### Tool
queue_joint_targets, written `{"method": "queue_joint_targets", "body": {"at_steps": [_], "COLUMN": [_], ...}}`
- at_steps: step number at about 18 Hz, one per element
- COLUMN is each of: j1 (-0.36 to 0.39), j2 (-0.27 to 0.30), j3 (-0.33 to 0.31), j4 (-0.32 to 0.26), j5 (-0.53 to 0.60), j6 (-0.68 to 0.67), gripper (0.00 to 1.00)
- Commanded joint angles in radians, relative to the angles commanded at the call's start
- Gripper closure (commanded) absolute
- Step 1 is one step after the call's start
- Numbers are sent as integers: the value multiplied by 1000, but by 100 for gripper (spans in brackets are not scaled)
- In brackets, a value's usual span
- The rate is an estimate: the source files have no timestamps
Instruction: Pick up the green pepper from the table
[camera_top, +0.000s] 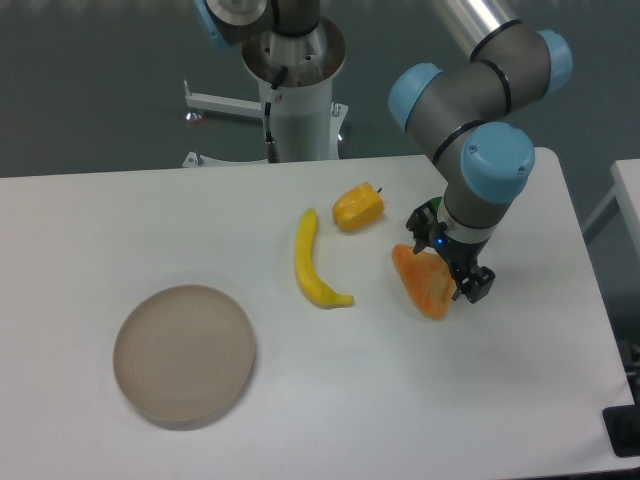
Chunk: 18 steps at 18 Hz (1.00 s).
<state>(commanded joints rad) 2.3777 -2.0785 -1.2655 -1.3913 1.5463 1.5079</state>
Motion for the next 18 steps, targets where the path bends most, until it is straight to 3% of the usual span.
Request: {"method": "queue_joint_targets", "body": {"at_steps": [7, 13, 18], "j1": [3, 77, 158], "j2": [17, 115, 146], "j3": [-9, -165, -264], "j4": [-6, 0, 9], "j5": [12, 12, 12], "j6": [3, 89, 262], "gripper": [0, 0, 0]}}
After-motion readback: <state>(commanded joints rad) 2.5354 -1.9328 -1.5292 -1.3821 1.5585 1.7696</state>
